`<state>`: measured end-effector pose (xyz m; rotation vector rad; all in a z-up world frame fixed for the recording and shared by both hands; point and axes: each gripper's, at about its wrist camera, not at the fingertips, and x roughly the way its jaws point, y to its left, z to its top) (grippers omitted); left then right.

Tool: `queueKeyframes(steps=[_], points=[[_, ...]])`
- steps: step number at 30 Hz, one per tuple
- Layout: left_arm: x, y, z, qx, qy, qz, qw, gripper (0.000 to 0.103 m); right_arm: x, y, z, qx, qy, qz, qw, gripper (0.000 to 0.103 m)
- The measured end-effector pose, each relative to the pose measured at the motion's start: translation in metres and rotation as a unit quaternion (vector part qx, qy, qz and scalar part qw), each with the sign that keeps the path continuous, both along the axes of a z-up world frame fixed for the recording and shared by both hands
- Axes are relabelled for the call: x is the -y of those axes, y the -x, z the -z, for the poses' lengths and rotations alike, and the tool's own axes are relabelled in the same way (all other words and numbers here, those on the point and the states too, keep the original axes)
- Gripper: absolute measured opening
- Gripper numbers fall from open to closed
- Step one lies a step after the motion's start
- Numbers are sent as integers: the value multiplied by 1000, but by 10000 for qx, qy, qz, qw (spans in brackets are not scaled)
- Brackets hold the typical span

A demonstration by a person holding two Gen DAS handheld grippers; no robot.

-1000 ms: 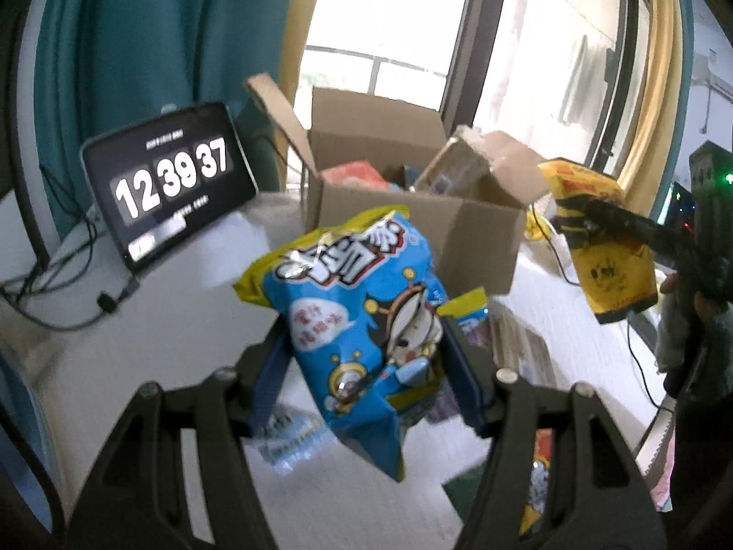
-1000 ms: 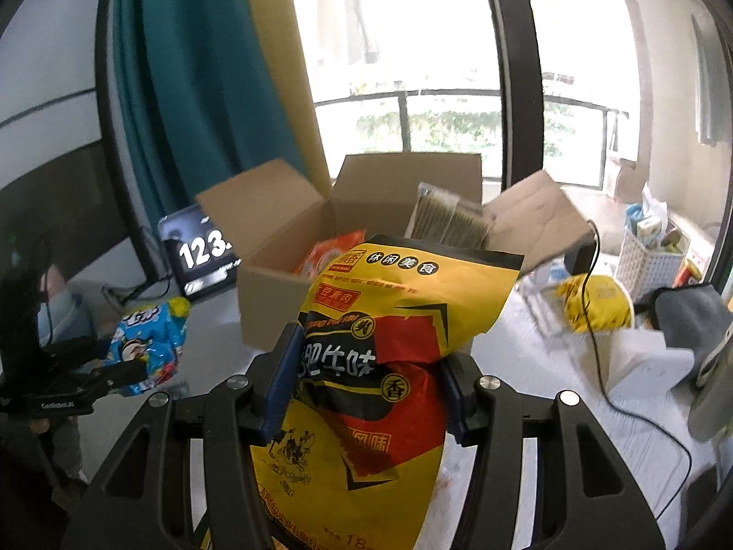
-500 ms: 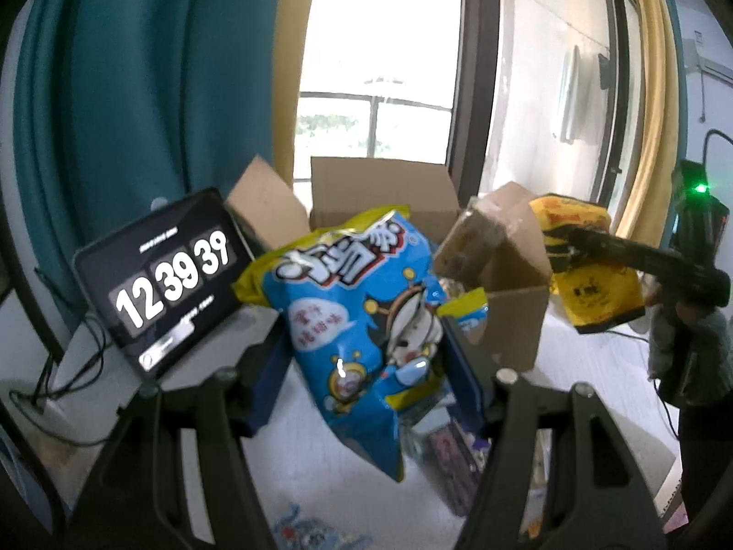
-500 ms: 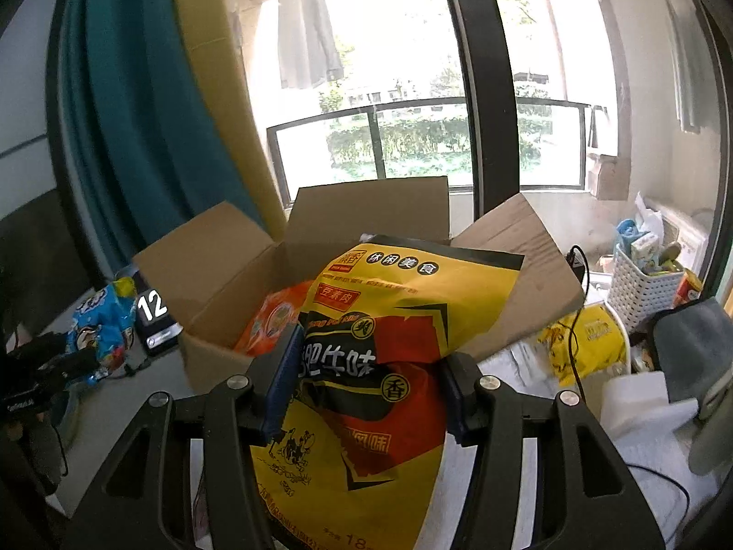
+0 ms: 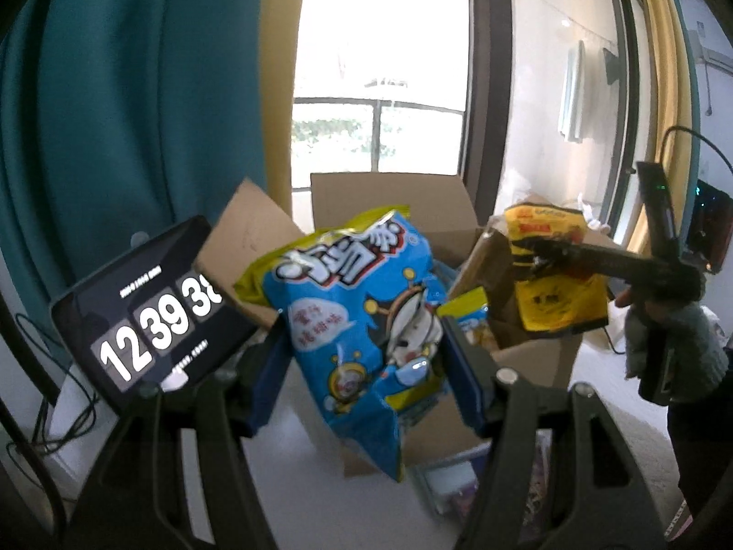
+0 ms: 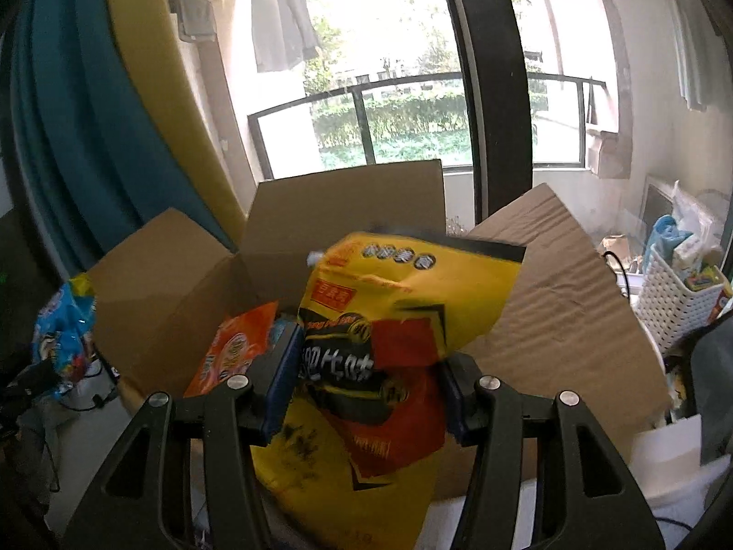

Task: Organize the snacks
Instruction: 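Carry both bags over the box and open both tools to drop them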

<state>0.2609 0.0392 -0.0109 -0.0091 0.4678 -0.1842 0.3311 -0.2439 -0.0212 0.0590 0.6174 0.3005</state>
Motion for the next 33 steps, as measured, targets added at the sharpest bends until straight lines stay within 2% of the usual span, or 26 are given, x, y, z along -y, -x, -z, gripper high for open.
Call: queueKeyframes(steps=[4, 11, 15, 25, 29, 32, 33], points=[[2, -14, -3, 53, -39, -14, 10000, 64, -7, -21, 5, -26, 58, -9, 10000, 49], [5, -38, -5, 104, -113, -17, 9999, 64, -25, -51, 7, 60, 248, -167, 9995, 46], [11, -47, -8, 83, -131, 19, 9999, 64, -27, -47, 3, 187, 335, -176, 9991, 46], [33, -76, -3, -72, -271, 196, 9994, 65, -1, -26, 2, 263, 78, -126, 9995, 46], [43, -89, -5, -99, -236, 259, 9993, 68, 13, -15, -2, 324, -61, -36, 9994, 46], [46, -95, -7, -75, -170, 215, 9996, 77, 21, -5, -5, 352, -100, -2, 9993, 46], [45, -95, -8, -40, -121, 188, 9997, 83, 22, -4, -5, 354, -96, 2, 9993, 46]])
